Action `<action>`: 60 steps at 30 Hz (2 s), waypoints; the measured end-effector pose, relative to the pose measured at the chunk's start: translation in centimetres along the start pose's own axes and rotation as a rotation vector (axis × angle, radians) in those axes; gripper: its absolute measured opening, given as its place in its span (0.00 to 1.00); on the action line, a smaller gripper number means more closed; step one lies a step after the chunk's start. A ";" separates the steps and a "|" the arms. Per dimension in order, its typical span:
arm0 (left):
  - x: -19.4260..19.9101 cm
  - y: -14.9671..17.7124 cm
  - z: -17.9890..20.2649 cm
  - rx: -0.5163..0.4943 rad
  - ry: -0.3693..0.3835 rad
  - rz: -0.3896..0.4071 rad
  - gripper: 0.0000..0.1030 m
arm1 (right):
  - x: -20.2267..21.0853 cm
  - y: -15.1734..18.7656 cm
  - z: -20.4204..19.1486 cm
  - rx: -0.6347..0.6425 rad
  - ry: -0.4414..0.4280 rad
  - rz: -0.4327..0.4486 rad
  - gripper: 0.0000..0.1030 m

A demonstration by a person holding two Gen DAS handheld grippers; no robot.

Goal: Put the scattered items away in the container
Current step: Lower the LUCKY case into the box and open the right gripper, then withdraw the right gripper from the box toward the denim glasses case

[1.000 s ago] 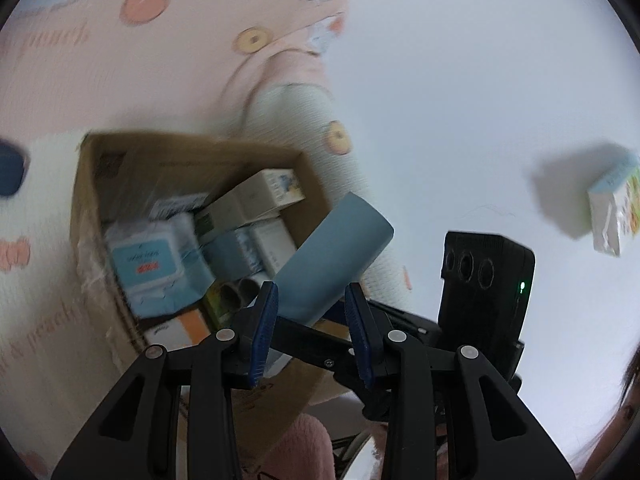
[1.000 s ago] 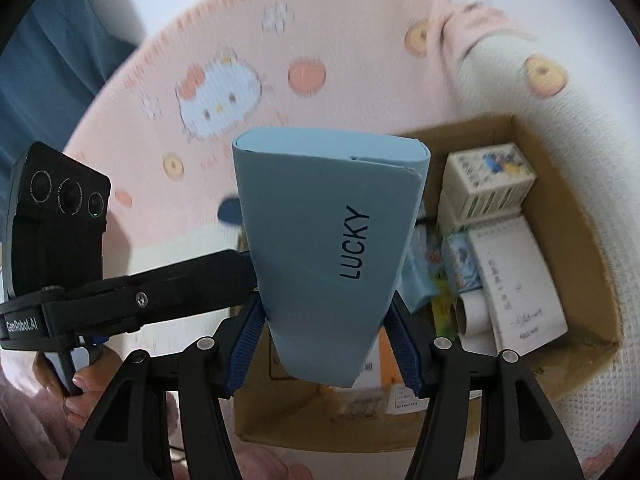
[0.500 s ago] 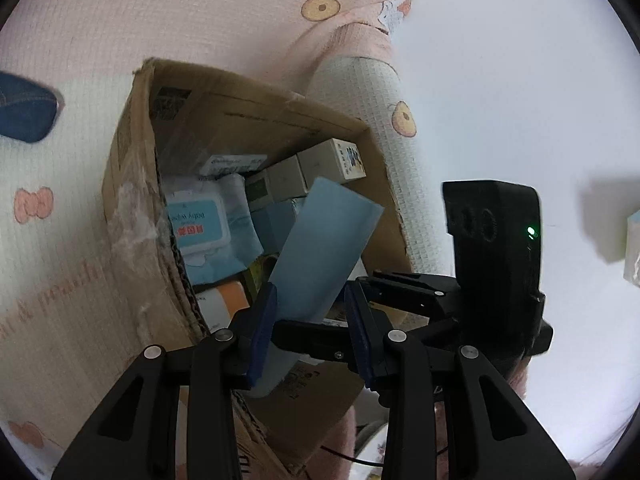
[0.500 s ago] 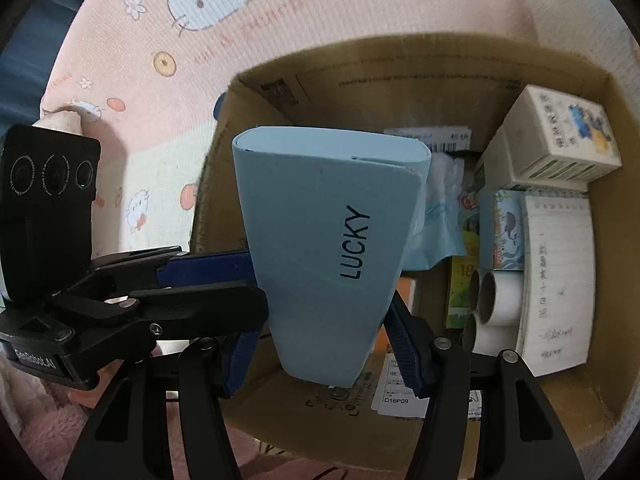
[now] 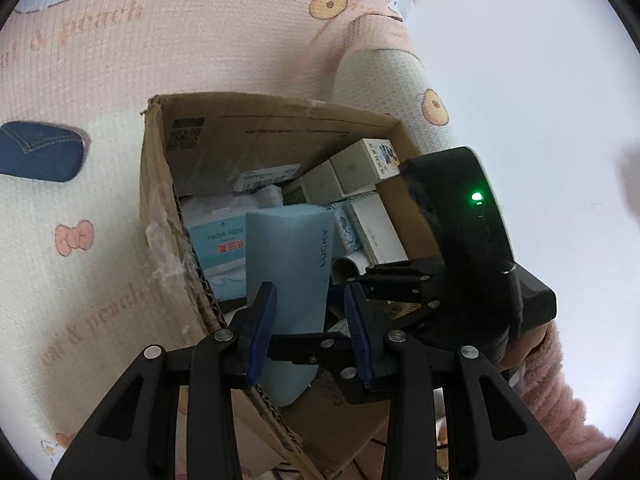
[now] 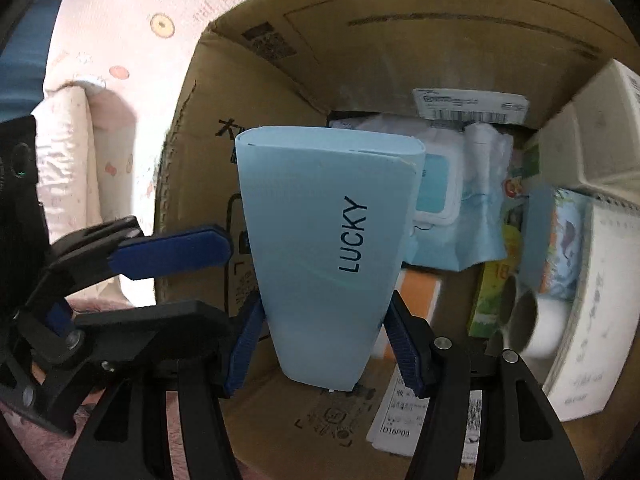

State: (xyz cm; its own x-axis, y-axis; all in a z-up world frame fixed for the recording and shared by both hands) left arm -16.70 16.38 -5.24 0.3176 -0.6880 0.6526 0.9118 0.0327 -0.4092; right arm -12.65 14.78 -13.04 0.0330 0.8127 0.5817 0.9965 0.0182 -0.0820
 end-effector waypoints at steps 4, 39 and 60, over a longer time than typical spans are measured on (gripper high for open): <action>0.1 -0.3 -0.2 0.000 -0.032 0.010 0.37 | -1.1 0.0 0.2 -0.012 -0.007 -0.018 0.57; -1.6 0.0 -1.0 -0.091 -0.201 -0.002 0.06 | -5.7 1.6 6.5 -0.202 0.309 0.052 0.13; 5.0 -2.7 -2.7 -0.056 -0.157 0.227 0.55 | 5.8 0.9 -1.4 -0.053 0.558 0.607 0.72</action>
State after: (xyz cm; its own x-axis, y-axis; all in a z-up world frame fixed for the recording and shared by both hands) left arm -18.29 10.82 -2.58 0.5522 -0.5469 0.6293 0.7986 0.1303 -0.5876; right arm -11.42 18.66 -8.65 0.5864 0.2633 0.7661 0.7948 -0.3695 -0.4814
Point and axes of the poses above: each gripper's, at about its wrist camera, not at the fingertips, and x roughly against the way its jaws point, z to its right, y to its underside, the point moved 9 cm from there along -x, roughly the way its jaws point, and after that the axes turned 13 degrees about z, right-handed, at the moved point
